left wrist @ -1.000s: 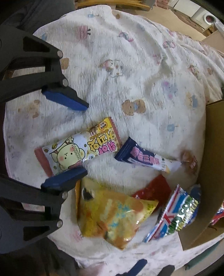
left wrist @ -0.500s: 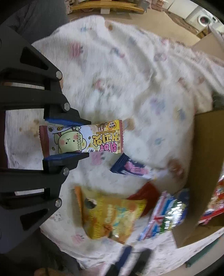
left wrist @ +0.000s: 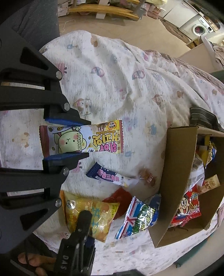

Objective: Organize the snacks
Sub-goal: 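Grasp the yellow-white candy bar with the left tool while the right tool grasps the yellow chip bag, then carry the yellow-white candy bar and yellow chip bag over the box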

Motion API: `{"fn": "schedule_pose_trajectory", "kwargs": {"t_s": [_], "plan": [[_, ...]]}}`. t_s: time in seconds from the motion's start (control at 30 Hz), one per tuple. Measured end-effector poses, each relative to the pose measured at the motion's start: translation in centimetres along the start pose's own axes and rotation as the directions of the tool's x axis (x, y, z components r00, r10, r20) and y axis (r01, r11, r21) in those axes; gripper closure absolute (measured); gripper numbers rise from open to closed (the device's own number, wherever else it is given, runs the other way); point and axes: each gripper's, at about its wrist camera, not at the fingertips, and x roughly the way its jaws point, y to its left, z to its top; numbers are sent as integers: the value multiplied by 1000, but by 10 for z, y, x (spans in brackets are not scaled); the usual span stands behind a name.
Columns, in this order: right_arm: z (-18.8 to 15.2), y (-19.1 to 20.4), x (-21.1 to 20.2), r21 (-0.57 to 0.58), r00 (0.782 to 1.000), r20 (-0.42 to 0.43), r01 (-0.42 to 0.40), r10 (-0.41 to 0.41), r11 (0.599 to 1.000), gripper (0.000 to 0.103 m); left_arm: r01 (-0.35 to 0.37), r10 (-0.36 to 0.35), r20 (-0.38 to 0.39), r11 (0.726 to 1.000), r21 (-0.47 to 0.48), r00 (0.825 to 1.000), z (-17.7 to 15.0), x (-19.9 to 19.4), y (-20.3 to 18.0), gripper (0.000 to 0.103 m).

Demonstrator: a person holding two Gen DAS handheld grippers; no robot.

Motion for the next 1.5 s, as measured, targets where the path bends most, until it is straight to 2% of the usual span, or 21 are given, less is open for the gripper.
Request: {"fn": "schedule_pose_trajectory", "kwargs": {"t_s": [0.1, 0.23, 0.3, 0.47, 0.73, 0.97, 1.13, 1.27, 1.5], "plan": [[-4, 1, -12, -27, 998, 13, -53, 54, 998, 58, 9, -9, -2, 1000, -2, 1000, 5, 5, 0, 79], [-9, 1, -38, -53, 986, 94, -131, 136, 990, 58, 17, -17, 8, 1000, 4, 1000, 5, 4, -1, 79], [-9, -2, -48, -56, 983, 135, -121, 128, 991, 58, 24, -24, 17, 1000, 6, 1000, 5, 3, -3, 79], [-5, -9, -54, -26, 979, 163, -116, 119, 993, 58, 40, -40, 53, 999, 5, 998, 10, -8, -9, 79], [4, -11, -103, -47, 927, 335, -164, 170, 985, 58, 78, -74, 157, 997, -21, 985, 42, -46, -6, 79], [38, -22, -136, -9, 868, 469, -181, 164, 984, 58, 72, -70, 227, 997, 3, 971, 86, -73, -10, 79], [69, -32, -150, 19, 845, 518, -170, 136, 985, 58, 53, -62, 244, 998, 42, 968, 124, -76, -18, 79], [100, -39, -154, 42, 834, 537, -174, 125, 984, 58, 54, -63, 252, 998, 43, 966, 159, -73, -23, 79], [146, -59, -138, 95, 847, 528, -134, 64, 986, 58, 10, -31, 284, 997, 75, 958, 195, -55, -34, 79]]}}
